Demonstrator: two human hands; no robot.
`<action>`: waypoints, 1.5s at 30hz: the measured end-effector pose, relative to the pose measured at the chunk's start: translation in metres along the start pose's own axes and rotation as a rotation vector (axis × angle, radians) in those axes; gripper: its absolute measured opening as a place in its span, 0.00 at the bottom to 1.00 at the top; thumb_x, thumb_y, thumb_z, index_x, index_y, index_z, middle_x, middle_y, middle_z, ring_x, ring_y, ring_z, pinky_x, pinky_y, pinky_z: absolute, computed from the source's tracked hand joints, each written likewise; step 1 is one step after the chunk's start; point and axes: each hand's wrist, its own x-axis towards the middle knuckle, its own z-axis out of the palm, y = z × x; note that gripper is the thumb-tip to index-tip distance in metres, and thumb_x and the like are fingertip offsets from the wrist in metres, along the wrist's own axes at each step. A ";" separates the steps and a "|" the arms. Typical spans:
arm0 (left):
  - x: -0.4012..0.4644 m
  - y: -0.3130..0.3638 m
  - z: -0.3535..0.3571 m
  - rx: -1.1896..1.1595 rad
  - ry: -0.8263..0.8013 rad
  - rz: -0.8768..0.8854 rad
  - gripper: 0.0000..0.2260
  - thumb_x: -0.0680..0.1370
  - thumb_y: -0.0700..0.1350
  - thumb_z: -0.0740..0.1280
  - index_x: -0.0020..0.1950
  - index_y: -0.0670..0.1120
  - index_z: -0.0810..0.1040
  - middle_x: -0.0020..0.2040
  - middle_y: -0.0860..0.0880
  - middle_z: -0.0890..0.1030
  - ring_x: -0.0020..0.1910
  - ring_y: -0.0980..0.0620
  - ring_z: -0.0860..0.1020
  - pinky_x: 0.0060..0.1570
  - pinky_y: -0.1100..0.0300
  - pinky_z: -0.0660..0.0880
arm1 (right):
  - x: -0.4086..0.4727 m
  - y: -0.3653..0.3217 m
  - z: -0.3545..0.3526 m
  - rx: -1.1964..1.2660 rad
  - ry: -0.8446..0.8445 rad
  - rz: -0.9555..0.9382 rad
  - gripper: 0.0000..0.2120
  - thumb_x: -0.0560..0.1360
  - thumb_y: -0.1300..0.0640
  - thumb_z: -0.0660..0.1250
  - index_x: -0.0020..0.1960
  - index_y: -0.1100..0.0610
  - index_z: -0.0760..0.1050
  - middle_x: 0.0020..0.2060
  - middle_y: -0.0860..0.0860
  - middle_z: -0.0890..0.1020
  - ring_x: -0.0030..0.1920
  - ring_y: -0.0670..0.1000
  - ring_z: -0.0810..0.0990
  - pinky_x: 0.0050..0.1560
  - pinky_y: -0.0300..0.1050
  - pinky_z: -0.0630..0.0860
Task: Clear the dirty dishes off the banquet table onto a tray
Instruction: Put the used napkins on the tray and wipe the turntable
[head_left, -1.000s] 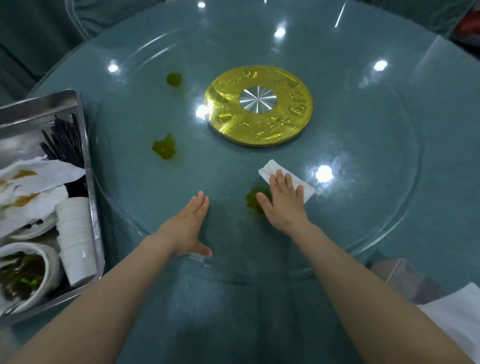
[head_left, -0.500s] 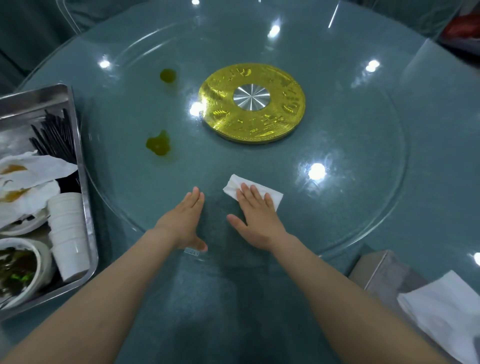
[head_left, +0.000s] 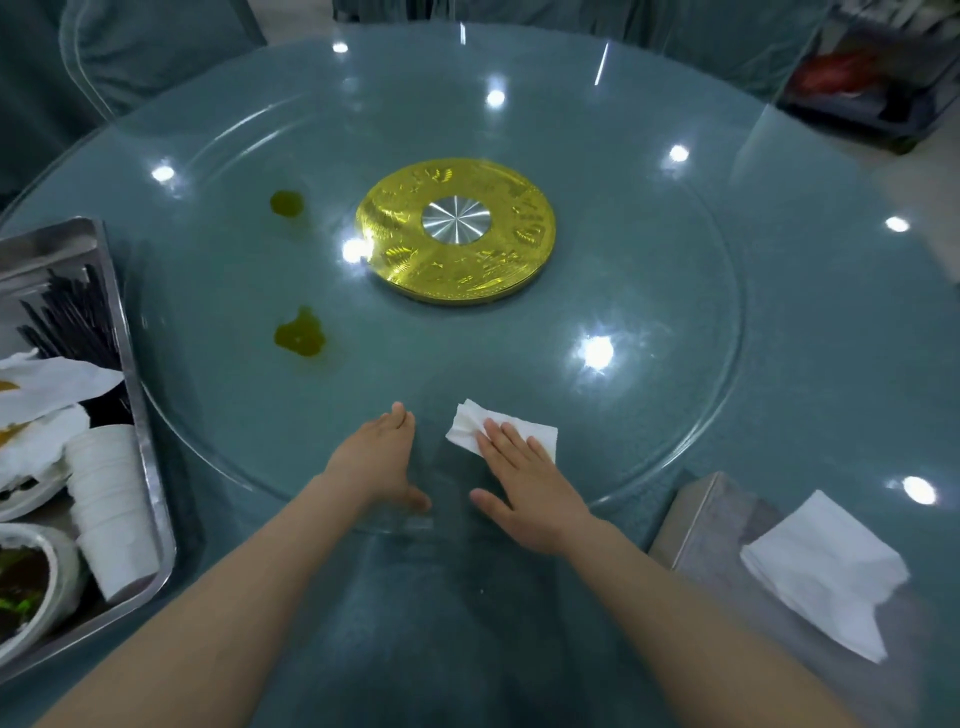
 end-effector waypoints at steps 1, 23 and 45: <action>0.001 0.004 -0.001 0.009 0.003 0.022 0.53 0.65 0.62 0.74 0.77 0.42 0.48 0.79 0.46 0.47 0.75 0.47 0.56 0.70 0.55 0.59 | -0.005 0.006 -0.002 0.004 0.009 0.019 0.34 0.80 0.39 0.48 0.78 0.53 0.40 0.76 0.46 0.37 0.73 0.42 0.31 0.73 0.44 0.33; 0.012 -0.075 -0.006 -0.229 0.218 -0.155 0.54 0.67 0.60 0.74 0.78 0.43 0.41 0.78 0.48 0.39 0.77 0.51 0.41 0.75 0.55 0.47 | 0.070 0.066 -0.067 0.179 0.211 0.571 0.35 0.80 0.39 0.47 0.78 0.61 0.45 0.78 0.54 0.44 0.77 0.56 0.41 0.74 0.57 0.41; 0.003 -0.098 0.007 -0.207 0.134 -0.230 0.60 0.63 0.66 0.72 0.77 0.41 0.38 0.77 0.45 0.36 0.77 0.48 0.39 0.75 0.51 0.46 | 0.112 -0.024 -0.042 0.032 -0.036 0.010 0.35 0.79 0.38 0.48 0.78 0.55 0.44 0.78 0.49 0.44 0.77 0.48 0.39 0.74 0.51 0.38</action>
